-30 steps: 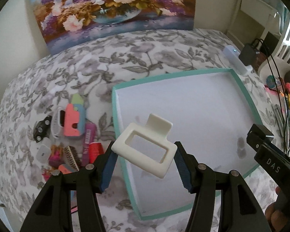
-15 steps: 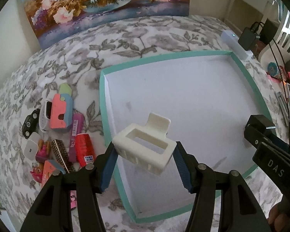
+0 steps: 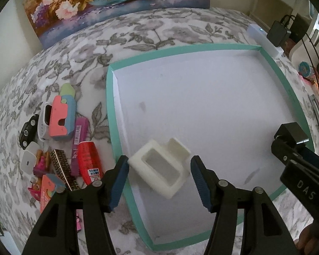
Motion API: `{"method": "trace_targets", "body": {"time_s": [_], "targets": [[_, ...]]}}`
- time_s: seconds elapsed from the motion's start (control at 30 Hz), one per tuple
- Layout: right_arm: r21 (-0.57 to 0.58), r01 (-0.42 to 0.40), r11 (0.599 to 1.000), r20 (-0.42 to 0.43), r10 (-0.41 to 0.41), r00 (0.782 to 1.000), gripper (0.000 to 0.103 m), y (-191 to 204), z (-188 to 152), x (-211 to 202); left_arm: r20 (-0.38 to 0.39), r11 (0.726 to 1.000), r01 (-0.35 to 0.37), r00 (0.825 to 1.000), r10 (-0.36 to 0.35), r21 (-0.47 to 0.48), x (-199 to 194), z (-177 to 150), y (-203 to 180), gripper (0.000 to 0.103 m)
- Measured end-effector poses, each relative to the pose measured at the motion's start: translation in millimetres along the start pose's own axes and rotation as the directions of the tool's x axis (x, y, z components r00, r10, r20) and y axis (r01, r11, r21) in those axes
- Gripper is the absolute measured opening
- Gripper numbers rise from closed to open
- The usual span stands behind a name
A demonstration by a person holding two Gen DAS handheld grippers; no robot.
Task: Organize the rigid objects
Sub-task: 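Carry both items into the teal-rimmed tray and open both tools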
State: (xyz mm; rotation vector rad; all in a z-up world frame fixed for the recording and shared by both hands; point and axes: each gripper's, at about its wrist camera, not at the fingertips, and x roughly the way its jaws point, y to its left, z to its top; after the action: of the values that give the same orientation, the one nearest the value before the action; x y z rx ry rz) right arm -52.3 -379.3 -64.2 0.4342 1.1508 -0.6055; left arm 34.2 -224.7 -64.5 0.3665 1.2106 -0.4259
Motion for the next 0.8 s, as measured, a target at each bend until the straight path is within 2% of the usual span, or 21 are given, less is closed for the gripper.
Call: {"method": "trace_targets", "body": {"time_s": [0.1,0.17,0.33,0.53,0.63,0.8], "targets": [[-0.011,0.009,1.000,-0.006,-0.009,1.000,0.071,1.7,-0.5,1.3,0.002,1.000,-0.006,1.000,0.006,0.015,-2.6,0.6,-2.8,0.068],[-0.017,0.012,1.000,-0.003,-0.012,1.000,0.072,2.6,-0.4,0.3,0.010,1.000,0.003,1.000,-0.003,0.020,-6.2,1.1,-4.0,0.077],[-0.024,0.005,1.000,0.017,-0.005,1.000,0.074,4.6,0.8,-6.7,0.038,0.999,-0.044,0.998,0.043,0.027,-17.9,4.0,-1.3,0.078],[-0.038,-0.005,0.999,0.061,0.008,0.998,0.082,8.8,2.9,-19.0,0.062,0.998,-0.046,0.997,0.048,-0.033,-34.1,8.9,18.1,0.080],[-0.043,-0.003,0.999,0.066,0.006,0.998,0.085,10.5,2.4,-19.9,0.077,0.996,-0.048,0.996,0.054,-0.078,-41.5,10.7,32.4,0.092],[-0.058,-0.013,0.998,0.070,0.017,0.997,0.091,14.0,0.4,-20.2,0.101,0.986,-0.038,0.993,0.054,-0.163,-52.4,9.4,63.1,0.092]]}}
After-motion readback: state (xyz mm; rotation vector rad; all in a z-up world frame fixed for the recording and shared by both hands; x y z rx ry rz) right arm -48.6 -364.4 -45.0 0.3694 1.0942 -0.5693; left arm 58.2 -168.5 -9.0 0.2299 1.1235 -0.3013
